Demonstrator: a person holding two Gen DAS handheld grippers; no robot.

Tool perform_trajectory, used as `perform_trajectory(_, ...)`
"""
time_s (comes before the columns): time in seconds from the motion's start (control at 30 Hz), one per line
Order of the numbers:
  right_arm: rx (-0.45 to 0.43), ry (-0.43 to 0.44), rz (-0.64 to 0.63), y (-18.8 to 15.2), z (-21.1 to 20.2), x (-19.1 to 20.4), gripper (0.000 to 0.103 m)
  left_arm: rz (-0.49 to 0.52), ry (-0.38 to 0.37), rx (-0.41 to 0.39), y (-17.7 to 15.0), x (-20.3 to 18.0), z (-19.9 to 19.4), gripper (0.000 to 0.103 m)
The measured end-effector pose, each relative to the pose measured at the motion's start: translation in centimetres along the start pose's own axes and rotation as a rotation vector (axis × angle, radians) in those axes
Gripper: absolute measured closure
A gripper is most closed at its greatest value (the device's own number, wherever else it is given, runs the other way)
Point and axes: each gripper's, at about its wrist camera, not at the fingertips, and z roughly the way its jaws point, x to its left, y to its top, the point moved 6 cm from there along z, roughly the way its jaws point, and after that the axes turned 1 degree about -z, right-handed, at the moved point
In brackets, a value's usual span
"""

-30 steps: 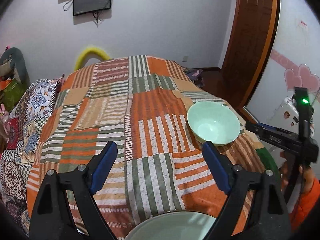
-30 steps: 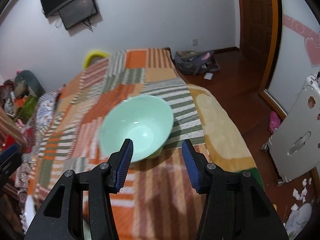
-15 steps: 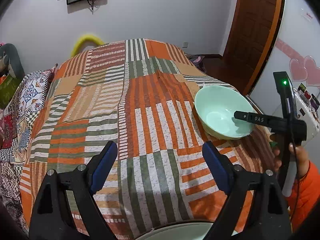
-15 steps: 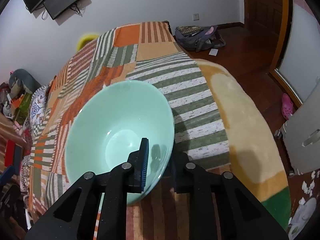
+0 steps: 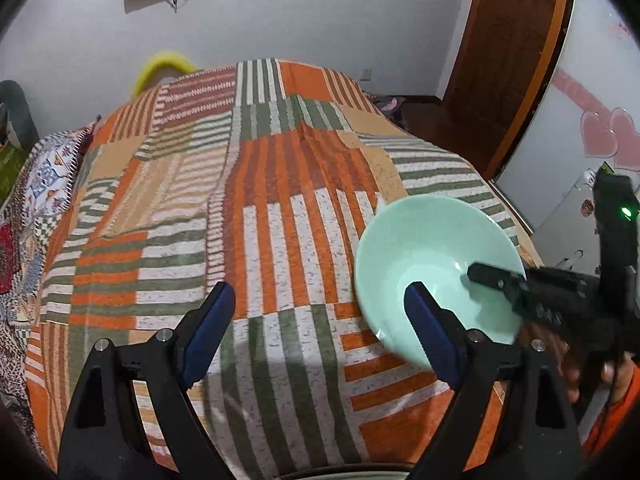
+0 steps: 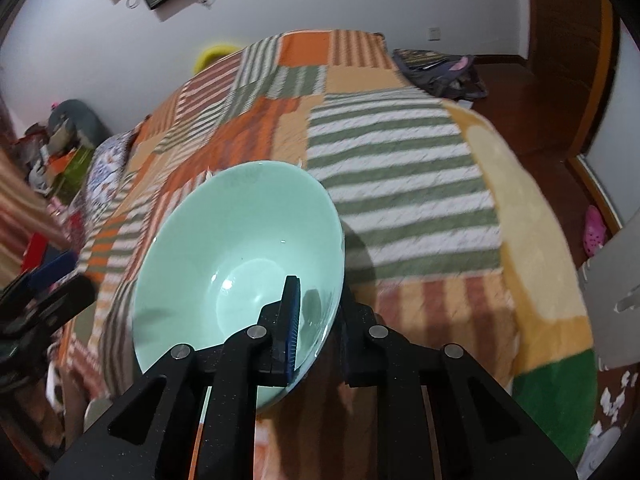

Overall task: Organize plates and bowls
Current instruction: 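Lift the mint-green bowl with both grippers and carry it over the white bowl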

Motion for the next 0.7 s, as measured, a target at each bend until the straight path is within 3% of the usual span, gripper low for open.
perform_trajectory(0.03, 0.004, 0.008, -0.009, -0.5, -0.3, 0.3, 0.088, 0.001, -0.004, 0.007, -0.1, -0.1, 0.3, 0.018)
perform_trajectory(0.2, 0.018, 0.038, -0.012, -1.6, -0.3, 1.0, 0.088, 0.025, -0.041, 0.097, -1.3, -1.0, 2.8, 0.047)
perform_trajectory(0.53, 0.021, 0.040, 0.043, -2.8, -0.5, 0.8, 0.082, 0.061, -0.118, 0.187, -3.2, -2.7, 4.9, 0.075)
perform_trajectory(0.63, 0.016, 0.055, 0.078, -2.9, -0.7, 0.6, 0.082, 0.069, -0.143, 0.199, -3.4, -3.2, 4.9, 0.087)
perform_trajectory(0.7, 0.006, 0.054, 0.079, -2.9, -0.9, 0.7, 0.082, 0.084, -0.131, 0.188, -3.4, -3.7, 4.7, 0.088)
